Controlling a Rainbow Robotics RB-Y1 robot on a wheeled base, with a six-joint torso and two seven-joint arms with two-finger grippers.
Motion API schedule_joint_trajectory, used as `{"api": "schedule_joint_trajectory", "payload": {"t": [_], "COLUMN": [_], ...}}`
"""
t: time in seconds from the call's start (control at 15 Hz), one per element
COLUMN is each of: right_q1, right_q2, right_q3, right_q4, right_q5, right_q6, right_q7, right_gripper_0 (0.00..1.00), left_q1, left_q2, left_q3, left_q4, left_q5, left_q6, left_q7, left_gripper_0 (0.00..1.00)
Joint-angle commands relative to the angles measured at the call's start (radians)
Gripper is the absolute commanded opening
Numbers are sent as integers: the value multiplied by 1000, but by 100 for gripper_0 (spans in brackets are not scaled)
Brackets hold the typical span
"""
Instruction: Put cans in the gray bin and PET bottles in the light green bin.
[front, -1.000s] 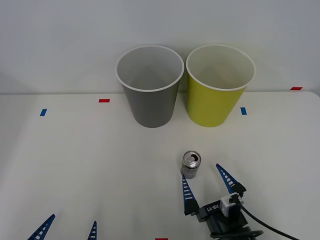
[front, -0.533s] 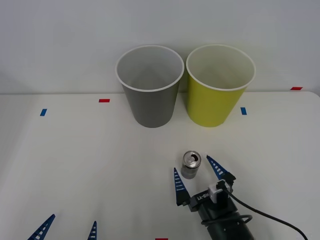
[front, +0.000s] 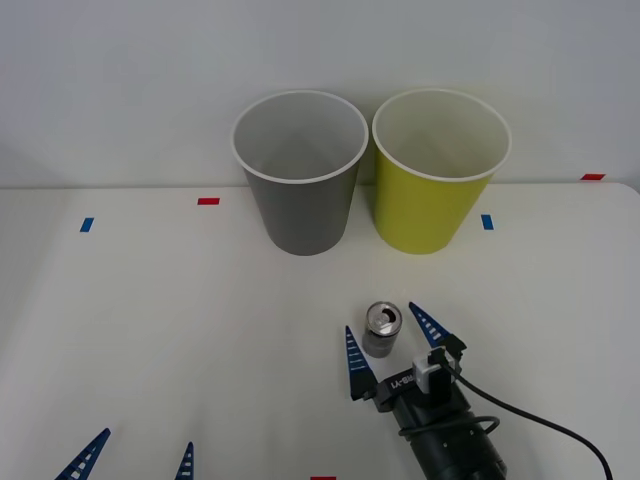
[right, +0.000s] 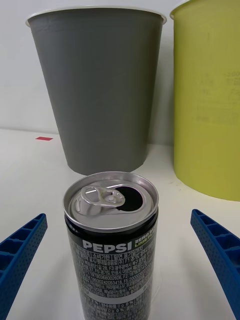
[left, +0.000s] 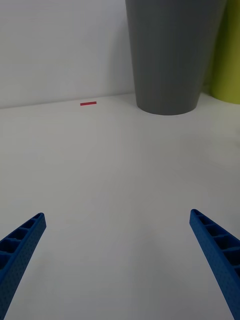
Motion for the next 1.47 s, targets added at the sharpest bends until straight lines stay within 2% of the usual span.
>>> {"api": "schedule_joint_trajectory", "payload": {"t": [0.07, 0.13, 0.67, 0.8, 0.93, 1.0, 1.33, 1.47], "right_q1": [-2, -2, -4, 27, 90, 104, 95, 70], "right_q2": [5, 6, 22, 22, 20, 19, 19, 19], "right_q3": [-2, -4, -10, -16, -14, -13, -11, -11], "right_q4": [0, 0, -5, -123, -311, -373, -575, -666], "right_q5": [-4, -5, -2, 3, 3, -2, -11, -11], "right_q6": [0, 0, 10, 158, 361, 425, 701, 855], "right_q7": [3, -2, -5, 3, 1, 0, -12, -14], "right_gripper_0": [30, 10, 2, 1, 1, 1, 1, 1], "left_q1": [0, 0, 0, 0, 0, 0, 0, 0], "left_q2": [0, 0, 0, 0, 0, 0, 0, 0], "left_q3": [0, 0, 0, 0, 0, 0, 0, 0], "left_q4": [0, 0, 0, 0, 0, 0, 0, 0], "left_q5": [0, 0, 0, 0, 0, 0, 0, 0], "left_q6": [0, 0, 0, 0, 0, 0, 0, 0], "left_q7": [0, 0, 0, 0, 0, 0, 0, 0], "left_gripper_0": [100, 100, 100, 100, 100, 100, 100, 100]}}
